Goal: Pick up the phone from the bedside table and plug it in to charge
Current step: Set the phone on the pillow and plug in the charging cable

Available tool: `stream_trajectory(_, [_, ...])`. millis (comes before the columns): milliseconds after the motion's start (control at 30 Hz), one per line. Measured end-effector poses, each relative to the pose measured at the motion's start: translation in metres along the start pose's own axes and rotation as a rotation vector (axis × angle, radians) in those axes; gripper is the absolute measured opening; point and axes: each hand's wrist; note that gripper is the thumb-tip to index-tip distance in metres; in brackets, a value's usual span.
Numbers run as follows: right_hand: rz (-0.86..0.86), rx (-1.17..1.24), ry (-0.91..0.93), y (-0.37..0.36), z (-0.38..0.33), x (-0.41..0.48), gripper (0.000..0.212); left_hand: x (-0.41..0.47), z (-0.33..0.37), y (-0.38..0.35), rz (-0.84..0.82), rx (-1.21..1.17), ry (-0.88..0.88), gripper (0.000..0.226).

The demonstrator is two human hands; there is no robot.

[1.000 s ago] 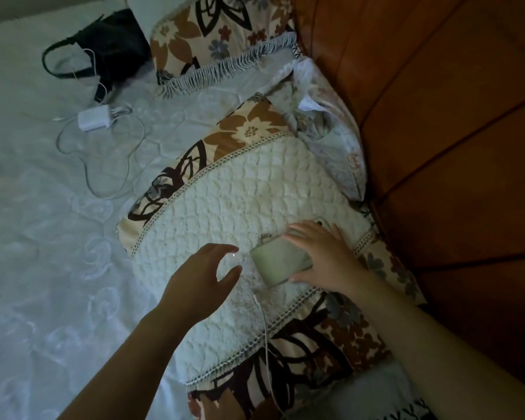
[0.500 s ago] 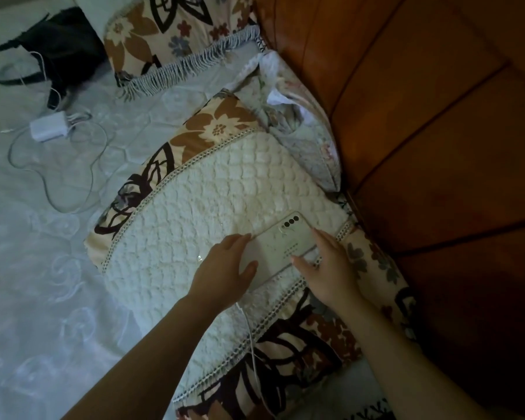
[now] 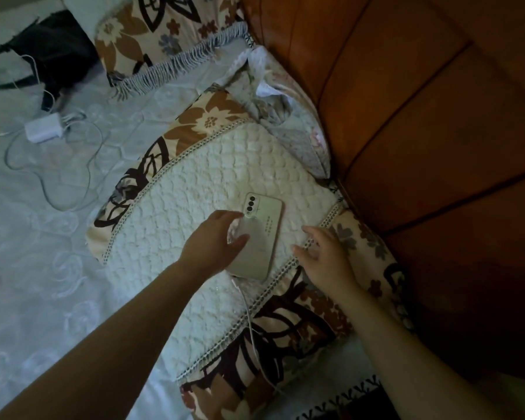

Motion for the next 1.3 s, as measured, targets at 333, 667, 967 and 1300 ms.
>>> stream_trajectory(333, [0.148, 0.029, -0.071, 0.006, 0.020, -0.074, 0.041, 0.009, 0.006, -0.039, 0.067, -0.006, 0.212, 0.082])
stream_trajectory(667, [-0.002, 0.030, -0.006, -0.020, -0.015, -0.077, 0.042, -0.013, -0.013, -0.025, 0.137, -0.292, 0.303, 0.057])
stream_trajectory(967, [-0.115, -0.134, 0.131, -0.073, -0.043, -0.087, 0.041, -0.060, -0.061, -0.017, 0.164, -0.406, 0.387, 0.049])
stream_trajectory(1300, [0.000, -0.307, 0.133, -0.097, -0.050, -0.103, 0.047, -0.057, -0.081, 0.017, 0.017, 0.128, -0.151, 0.069])
Point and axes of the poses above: each hand's wrist, its own x-axis towards the middle knuckle, its own y-axis out of the back of the hand, z = x × y, and after that the axes turned 4 degrees about y, right-handed
